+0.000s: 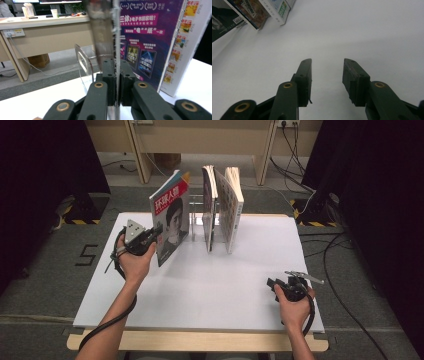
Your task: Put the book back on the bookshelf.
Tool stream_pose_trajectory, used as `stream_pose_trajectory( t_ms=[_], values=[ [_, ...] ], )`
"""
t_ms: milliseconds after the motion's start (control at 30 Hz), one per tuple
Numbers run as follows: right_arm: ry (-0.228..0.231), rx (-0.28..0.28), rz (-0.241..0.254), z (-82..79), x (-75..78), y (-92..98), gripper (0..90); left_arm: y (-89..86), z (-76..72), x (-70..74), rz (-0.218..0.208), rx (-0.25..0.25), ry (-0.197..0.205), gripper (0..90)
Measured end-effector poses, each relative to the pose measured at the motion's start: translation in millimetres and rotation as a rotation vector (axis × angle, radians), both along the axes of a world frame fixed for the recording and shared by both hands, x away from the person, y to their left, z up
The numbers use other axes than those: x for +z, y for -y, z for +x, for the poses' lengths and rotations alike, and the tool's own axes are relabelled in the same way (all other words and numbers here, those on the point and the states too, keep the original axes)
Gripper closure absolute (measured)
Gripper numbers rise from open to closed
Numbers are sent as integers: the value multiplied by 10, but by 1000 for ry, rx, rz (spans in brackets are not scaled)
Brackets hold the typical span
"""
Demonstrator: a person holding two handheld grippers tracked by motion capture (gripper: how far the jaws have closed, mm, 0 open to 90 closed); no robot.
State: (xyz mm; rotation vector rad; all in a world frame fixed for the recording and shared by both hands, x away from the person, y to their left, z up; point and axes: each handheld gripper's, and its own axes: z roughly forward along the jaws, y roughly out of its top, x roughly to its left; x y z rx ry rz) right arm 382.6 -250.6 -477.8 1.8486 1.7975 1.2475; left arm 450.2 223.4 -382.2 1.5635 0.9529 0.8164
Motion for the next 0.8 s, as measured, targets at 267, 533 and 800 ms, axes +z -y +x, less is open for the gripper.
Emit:
stream_pose_trajectory(
  t_ms=[267, 533, 800],
  values=[
    [1, 0, 0, -1, 0, 2, 597, 7, -32, -78, 2, -12, -45, 844],
    [0, -1, 1, -1, -1, -1, 597, 17, -68, -116, 13, -39, -46, 842],
    [-8, -5, 5, -3, -2, -5, 597, 52, -71, -3, -16, -53, -12, 793]
  ],
)
